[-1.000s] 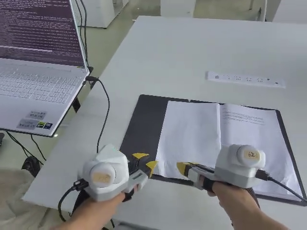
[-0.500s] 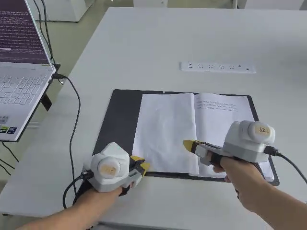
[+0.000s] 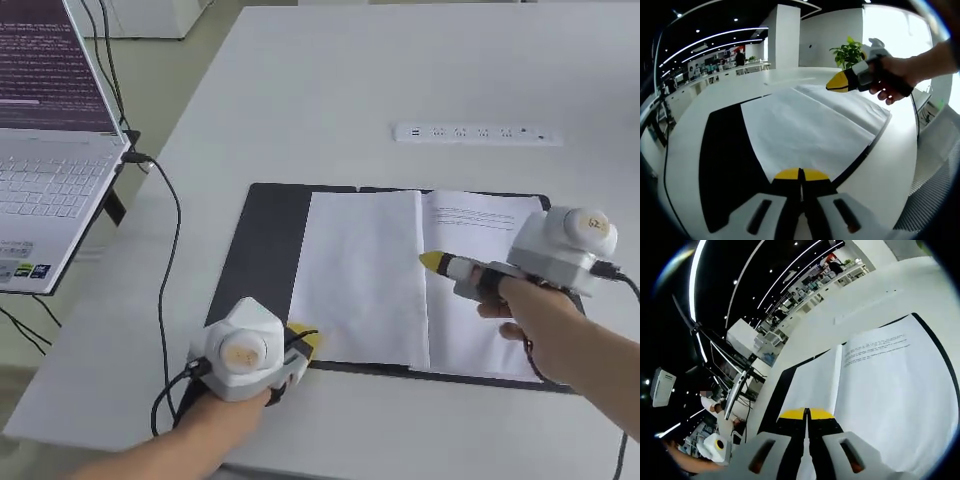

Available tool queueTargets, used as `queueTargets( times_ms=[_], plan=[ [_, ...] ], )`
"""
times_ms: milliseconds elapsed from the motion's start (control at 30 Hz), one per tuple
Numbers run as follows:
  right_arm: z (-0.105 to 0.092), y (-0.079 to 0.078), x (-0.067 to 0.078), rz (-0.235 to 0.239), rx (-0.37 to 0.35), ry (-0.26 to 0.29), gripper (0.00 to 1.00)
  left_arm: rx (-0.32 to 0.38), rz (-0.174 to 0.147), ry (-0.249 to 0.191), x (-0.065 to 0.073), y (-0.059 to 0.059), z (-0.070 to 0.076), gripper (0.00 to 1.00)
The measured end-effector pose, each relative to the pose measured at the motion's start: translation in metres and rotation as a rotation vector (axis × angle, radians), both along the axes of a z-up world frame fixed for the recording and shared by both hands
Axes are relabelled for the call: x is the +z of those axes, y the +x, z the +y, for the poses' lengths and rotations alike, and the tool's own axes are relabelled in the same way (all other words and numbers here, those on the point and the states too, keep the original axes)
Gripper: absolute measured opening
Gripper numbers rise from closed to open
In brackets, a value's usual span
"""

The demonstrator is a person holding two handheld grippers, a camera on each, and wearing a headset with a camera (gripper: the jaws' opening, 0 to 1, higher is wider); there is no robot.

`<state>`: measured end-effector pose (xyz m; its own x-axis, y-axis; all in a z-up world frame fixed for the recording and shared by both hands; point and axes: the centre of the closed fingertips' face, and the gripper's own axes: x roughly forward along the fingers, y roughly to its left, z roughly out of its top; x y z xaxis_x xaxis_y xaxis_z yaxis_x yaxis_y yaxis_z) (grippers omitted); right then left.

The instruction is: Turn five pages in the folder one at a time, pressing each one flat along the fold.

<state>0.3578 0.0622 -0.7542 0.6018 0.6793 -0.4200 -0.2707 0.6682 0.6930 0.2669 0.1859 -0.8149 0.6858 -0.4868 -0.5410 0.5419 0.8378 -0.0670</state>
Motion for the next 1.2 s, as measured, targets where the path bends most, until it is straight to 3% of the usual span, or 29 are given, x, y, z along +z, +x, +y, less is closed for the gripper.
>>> queueTargets(
  times_ms=[167,267,300,333,567,700,833,933,1200],
  plan=[
    [-0.001,0.022,0.000,0.023,-0.018,0.037,0.00,0.001,0.000,0.003,0.000,0.000,0.000,0.00],
    [0.001,0.045,-0.003,0.057,-0.032,0.085,0.00,-0.008,-0.006,0.015,0.000,0.000,-0.001,0.00],
    [0.003,0.051,-0.008,0.098,-0.034,0.096,0.00,-0.009,-0.008,0.017,0.000,0.000,-0.001,0.00],
    [0.004,0.056,-0.010,0.106,-0.039,0.107,0.00,-0.004,-0.010,0.014,-0.001,0.001,-0.001,0.00],
    [0.010,0.085,-0.039,0.200,-0.028,0.067,0.00,-0.004,-0.017,0.024,-0.003,0.003,0.000,0.00],
    [0.008,0.097,-0.049,0.220,-0.043,0.054,0.00,-0.009,-0.015,0.026,-0.003,0.003,-0.001,0.00],
    [0.003,0.113,-0.054,0.239,-0.106,0.090,0.00,-0.012,-0.018,0.027,-0.002,0.003,-0.001,0.00],
    [0.000,0.123,-0.057,0.282,-0.172,0.145,0.00,-0.012,-0.020,0.024,-0.002,0.003,-0.001,0.00],
    [-0.004,0.148,-0.057,0.255,-0.257,0.172,0.00,-0.008,-0.026,0.023,-0.003,0.004,-0.001,0.00]
  ],
)
